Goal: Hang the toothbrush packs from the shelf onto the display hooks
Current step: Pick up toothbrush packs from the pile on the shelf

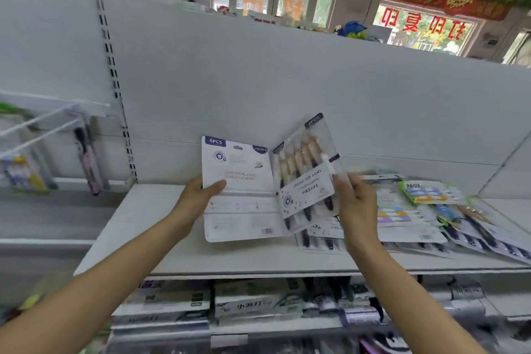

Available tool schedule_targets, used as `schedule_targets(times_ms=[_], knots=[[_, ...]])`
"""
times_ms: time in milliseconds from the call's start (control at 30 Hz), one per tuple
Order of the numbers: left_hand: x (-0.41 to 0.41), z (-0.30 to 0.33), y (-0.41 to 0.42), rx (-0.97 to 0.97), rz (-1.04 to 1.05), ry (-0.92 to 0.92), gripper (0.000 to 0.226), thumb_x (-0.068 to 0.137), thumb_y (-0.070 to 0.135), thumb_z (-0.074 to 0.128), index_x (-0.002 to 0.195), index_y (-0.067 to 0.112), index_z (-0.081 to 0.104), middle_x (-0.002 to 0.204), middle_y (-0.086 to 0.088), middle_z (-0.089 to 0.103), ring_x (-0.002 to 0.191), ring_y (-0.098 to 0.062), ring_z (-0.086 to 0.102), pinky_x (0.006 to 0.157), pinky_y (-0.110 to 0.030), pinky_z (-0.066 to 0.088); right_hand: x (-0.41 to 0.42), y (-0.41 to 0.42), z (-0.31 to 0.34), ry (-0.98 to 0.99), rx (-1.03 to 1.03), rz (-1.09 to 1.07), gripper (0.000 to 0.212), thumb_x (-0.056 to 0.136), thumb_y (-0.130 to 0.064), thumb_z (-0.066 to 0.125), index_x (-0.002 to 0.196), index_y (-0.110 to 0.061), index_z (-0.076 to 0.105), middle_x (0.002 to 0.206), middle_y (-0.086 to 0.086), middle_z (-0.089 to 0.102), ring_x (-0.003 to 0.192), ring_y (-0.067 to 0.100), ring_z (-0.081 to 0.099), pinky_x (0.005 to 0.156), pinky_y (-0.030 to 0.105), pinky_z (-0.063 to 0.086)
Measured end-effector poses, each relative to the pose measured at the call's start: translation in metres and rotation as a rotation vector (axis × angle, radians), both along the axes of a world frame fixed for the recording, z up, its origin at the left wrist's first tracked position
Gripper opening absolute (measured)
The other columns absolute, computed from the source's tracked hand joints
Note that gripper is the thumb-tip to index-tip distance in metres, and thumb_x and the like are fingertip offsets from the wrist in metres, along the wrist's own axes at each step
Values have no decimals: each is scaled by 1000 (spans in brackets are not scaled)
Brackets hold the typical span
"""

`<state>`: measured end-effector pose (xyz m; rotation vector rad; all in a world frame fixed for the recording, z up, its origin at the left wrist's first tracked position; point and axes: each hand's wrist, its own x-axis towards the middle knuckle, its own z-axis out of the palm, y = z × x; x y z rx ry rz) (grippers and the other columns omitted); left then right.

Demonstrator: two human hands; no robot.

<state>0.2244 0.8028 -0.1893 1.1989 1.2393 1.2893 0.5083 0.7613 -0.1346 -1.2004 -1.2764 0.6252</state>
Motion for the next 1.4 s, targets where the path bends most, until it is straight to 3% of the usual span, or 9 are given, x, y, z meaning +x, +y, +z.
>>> schedule_targets(times_ms=[100,267,467,667,833,1033,1133,1233,1400], knots=[[-11,-1,-20,-32,51,-40,27,98,22,60,124,18,66,117,1,73,105,-21,70,95,-43,54,-2,-5,-9,127,-87,62,25,102,-30,52,98,-17,73,95,1,76,92,22,70,79,41,53],[-25,-5,-62,-18,167,-24,22,97,19,61,118,17,67,104,10,75,94,-13,73,86,-32,57,-10,-12,-19,234,-327,252,18,92,-16,69,106,-5,71,100,10,77,92,28,74,84,44,59],[-54,-13,-115,-10,281,-7,16,97,16,59,107,24,69,99,12,76,86,-8,74,68,-21,56,-23,-12,-27,95,-525,356,17,81,0,75,98,0,71,87,6,76,71,10,73,53,19,51],[-99,-18,-152,-11,404,85,15,89,15,70,97,27,69,84,18,76,81,-10,73,71,-28,56,-56,-29,-39,24,-699,482,25,73,-10,85,86,-11,63,94,5,72,94,18,65,92,38,48],[-153,-21,-172,-61,498,40,22,82,13,78,102,17,71,104,-4,74,95,-28,70,90,-47,56,-108,-51,-44,-12,-670,589,23,76,-5,81,98,-2,72,89,9,79,88,27,75,81,40,58],[-237,-27,-210,-8,549,3,21,85,2,72,96,19,70,100,-2,75,86,-19,72,84,-42,56,-195,-83,-60,18,-645,635,22,80,-2,78,101,-3,73,95,8,78,93,26,74,79,39,59],[-295,-34,-237,-7,560,-5,23,86,2,71,105,14,68,114,-12,71,98,-29,69,92,-48,54,-254,-108,-70,44,-652,657,22,80,-2,78,101,-3,73,96,8,78,96,27,74,78,37,59],[-358,-41,-271,-25,554,0,32,88,4,70,119,9,64,118,-10,70,103,-31,67,95,-49,53,-319,-140,-78,49,-656,665,19,81,-4,78,99,-4,73,95,8,78,91,25,75,66,29,56],[-460,-52,-324,-70,559,35,26,89,7,68,101,30,65,87,13,76,92,-21,69,82,-43,55,-417,-185,-88,15,-614,710,19,80,-3,78,99,-6,74,95,6,79,90,21,75,80,36,58]])
